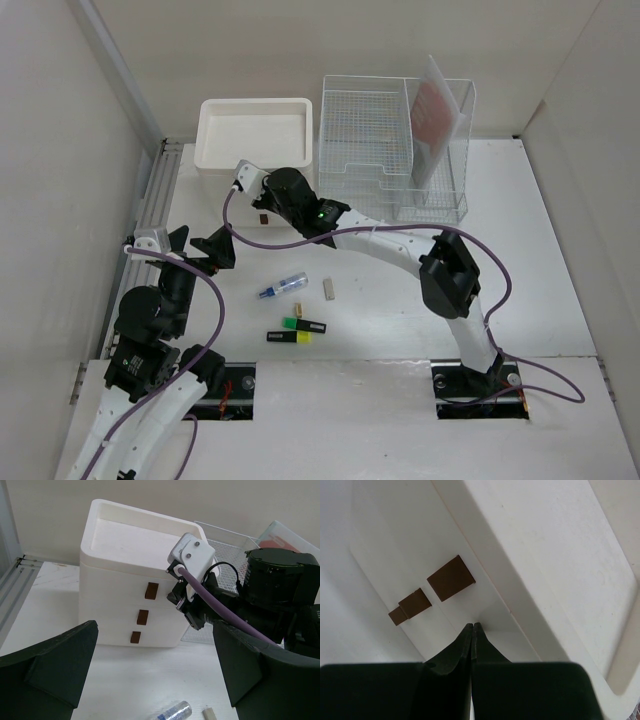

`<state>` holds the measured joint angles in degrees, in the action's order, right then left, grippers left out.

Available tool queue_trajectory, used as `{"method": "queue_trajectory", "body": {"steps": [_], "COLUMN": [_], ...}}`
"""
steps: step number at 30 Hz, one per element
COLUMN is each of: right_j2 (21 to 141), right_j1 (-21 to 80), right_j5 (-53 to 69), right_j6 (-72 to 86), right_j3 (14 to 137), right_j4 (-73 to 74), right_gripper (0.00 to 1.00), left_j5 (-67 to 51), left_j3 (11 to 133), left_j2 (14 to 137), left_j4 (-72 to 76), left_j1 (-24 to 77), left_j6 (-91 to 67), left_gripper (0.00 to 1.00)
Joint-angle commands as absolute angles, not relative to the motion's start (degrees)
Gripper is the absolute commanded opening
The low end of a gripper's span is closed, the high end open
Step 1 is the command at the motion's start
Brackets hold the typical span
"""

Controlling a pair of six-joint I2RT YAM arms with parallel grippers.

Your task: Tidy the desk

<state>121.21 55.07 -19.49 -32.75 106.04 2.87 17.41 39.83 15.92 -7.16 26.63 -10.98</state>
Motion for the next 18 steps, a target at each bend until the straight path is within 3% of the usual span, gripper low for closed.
{"method": "queue_trajectory", "body": {"steps": [1, 7, 14, 16, 17, 18], "right_j2": [118.92, 117.87, 103.22, 99.77, 98.19, 95.48], "right_j1": [53.88, 53.88, 55.54, 57.38, 57.39, 57.39], "right_j5": [-21.88, -21.89, 0.69, -1.04, -2.62, -5.68], "right_j6": [-33.05, -32.52, -25.58, -25.58, -27.06, -28.64], "right_j3": [107.93, 107.32, 95.64, 91.96, 91.24, 90.53], "right_j4": [-1.32, -1.32, 5.35, 5.36, 5.88, 6.76], "right_gripper": [0.01, 0.01, 0.0, 0.11, 0.25, 0.61], "left_j5": [17.58, 17.58, 17.58, 17.58, 17.58, 17.58], "left_j3": [39.64, 39.64, 39.64, 39.64, 39.64, 39.64], "left_j2": [15.21, 15.21, 15.21, 15.21, 15.21, 15.21], "left_j4": [-4.92, -4.92, -4.92, -4.92, -4.92, -4.92], "left_j1": [26.98, 26.98, 26.98, 26.98, 26.98, 26.98], "left_j6": [-10.46, -10.46, -10.46, -10.46, -10.46, -10.46], "left_gripper": [0.99, 0.99, 0.99, 0.99, 0.99, 0.97]}}
